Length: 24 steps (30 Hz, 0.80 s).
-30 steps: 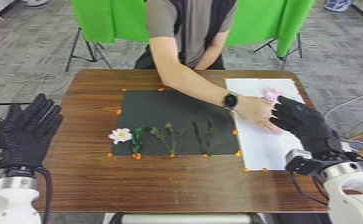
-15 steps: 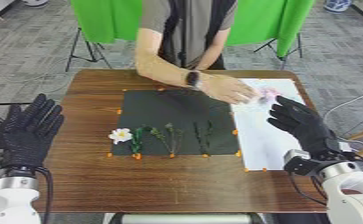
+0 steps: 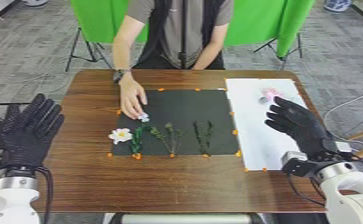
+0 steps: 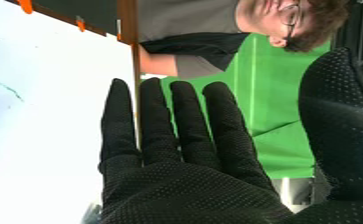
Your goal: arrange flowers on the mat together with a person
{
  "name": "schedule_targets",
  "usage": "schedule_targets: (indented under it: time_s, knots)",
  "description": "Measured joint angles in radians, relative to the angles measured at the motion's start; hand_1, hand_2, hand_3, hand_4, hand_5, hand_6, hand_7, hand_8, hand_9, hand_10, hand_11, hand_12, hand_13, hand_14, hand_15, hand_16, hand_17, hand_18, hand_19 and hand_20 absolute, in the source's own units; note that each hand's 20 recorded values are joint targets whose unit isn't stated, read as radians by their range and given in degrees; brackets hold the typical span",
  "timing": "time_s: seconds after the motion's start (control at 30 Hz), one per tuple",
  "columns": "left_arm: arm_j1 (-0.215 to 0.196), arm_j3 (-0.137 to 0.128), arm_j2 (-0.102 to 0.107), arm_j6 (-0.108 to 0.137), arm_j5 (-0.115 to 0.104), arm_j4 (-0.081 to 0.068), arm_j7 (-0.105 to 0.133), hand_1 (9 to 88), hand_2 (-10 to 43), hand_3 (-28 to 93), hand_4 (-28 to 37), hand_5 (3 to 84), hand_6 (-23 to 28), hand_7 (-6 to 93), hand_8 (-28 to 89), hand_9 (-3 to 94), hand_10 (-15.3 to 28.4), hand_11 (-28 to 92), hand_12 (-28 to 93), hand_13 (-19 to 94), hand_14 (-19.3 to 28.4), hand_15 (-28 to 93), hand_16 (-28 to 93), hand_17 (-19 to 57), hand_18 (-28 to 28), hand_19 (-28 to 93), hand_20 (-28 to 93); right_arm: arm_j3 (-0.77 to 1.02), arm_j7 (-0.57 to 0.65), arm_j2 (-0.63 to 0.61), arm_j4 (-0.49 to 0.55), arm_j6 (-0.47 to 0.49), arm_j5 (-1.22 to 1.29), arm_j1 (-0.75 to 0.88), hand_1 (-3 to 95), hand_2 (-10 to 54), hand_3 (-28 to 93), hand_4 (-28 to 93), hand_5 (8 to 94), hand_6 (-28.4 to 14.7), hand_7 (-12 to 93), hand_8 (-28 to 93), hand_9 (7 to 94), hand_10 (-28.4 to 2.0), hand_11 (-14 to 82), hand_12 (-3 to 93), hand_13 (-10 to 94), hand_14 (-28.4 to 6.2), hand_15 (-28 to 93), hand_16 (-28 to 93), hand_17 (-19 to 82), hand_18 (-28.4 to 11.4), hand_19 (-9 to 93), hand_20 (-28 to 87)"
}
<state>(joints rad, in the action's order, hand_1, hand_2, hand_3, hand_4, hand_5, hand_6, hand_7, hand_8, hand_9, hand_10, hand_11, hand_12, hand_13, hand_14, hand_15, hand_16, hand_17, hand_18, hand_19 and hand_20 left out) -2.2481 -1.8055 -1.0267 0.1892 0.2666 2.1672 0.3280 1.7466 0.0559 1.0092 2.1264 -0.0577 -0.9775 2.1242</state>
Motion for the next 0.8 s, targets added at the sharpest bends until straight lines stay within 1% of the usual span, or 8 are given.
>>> schedule_targets:
  time_s: [0.13,0.23,0.4,0.6,0.67,0.73,0.8]
  knots:
    - [-0.001,-0.001,0.0,-0.004,-0.007,0.0,0.001,25.9,15.2,66,-28.3,40.9,7.8,11.9,-10,33.1,12.7,16,6,22,11.6,20,-7,-5.3,10.4,24,9,0.002,0.0,0.0,0.001,0.0,-0.021,0.0,29.3,-5.1,73,-23,33.7,-4.7,14,-10,36.0,-14.6,4.9,15.1,30,-11.8,10,17,13,-11.8,32,10]
    - [-0.002,-0.001,0.0,-0.005,-0.01,0.0,0.003,25.8,15.1,66,-28.3,40.9,7.8,11.9,-10,33.0,12.6,16,6,22,11.5,20,-7,-5.3,10.5,24,9,0.006,0.007,-0.001,0.004,0.0,-0.09,0.001,29.4,-5.5,74,-23,33.3,-5.0,14,-10,35.0,-15.2,4.7,15.2,28,-11.8,10,17,13,-11.0,30,9]
    - [-0.006,-0.004,-0.001,-0.006,-0.013,0.0,0.005,26.1,14.8,66,-28.3,40.8,7.7,11.9,-10,33.0,12.6,16,6,22,11.5,20,-7,-5.3,10.5,24,9,0.014,0.016,-0.007,0.012,-0.003,-0.327,0.005,29.7,-6.0,74,-24,32.6,-5.1,14,-10,33.5,-15.0,4.2,15.3,26,-11.7,9,16,12,-10.4,28,9]
    - [-0.007,-0.003,-0.001,-0.007,-0.019,0.0,0.007,26.2,14.8,66,-28.3,40.8,7.7,12.0,-10,33.0,12.7,16,6,22,11.5,20,-7,-5.3,10.5,24,9,0.026,0.026,-0.028,0.017,-0.016,-0.463,0.01,30.9,-7.9,75,-24,32.3,-4.6,14,-10,32.3,-14.4,3.5,15.5,25,-11.4,8,16,12,-9.8,26,8]
    - [-0.007,-0.003,-0.001,-0.007,-0.021,0.0,0.008,26.3,14.8,66,-28.3,40.8,7.7,11.9,-10,33.0,12.7,16,6,22,11.5,19,-7,-5.3,10.5,24,9,0.029,0.035,-0.038,0.017,-0.025,-0.555,0.011,31.9,-8.6,76,-24,32.3,-4.2,15,-10,32.0,-14.2,3.4,15.5,24,-11.0,7,16,12,-9.1,25,8]
    - [-0.008,-0.003,-0.001,-0.008,-0.032,0.0,0.011,26.3,14.8,66,-28.3,40.9,7.7,11.9,-10,33.1,12.6,16,6,22,11.5,19,-7,-5.3,10.5,24,9,0.03,0.048,-0.05,0.014,-0.031,-0.673,0.009,33.2,-9.0,76,-25,32.3,-4.1,15,-10,31.3,-14.1,3.1,15.6,23,-11.1,6,16,12,-8.6,24,8]
    - [-0.008,-0.002,-0.001,-0.01,-0.053,0.0,0.017,26.2,14.8,66,-28.3,40.9,7.7,11.9,-10,33.1,12.6,16,6,22,11.5,20,-7,-5.3,10.5,24,9,0.029,0.067,-0.063,0.006,-0.032,-0.775,0.004,33.3,-9.3,76,-25,32.2,-4.0,15,-10,30.6,-13.9,2.6,15.7,21,-11.2,5,16,11,-8.3,23,8]
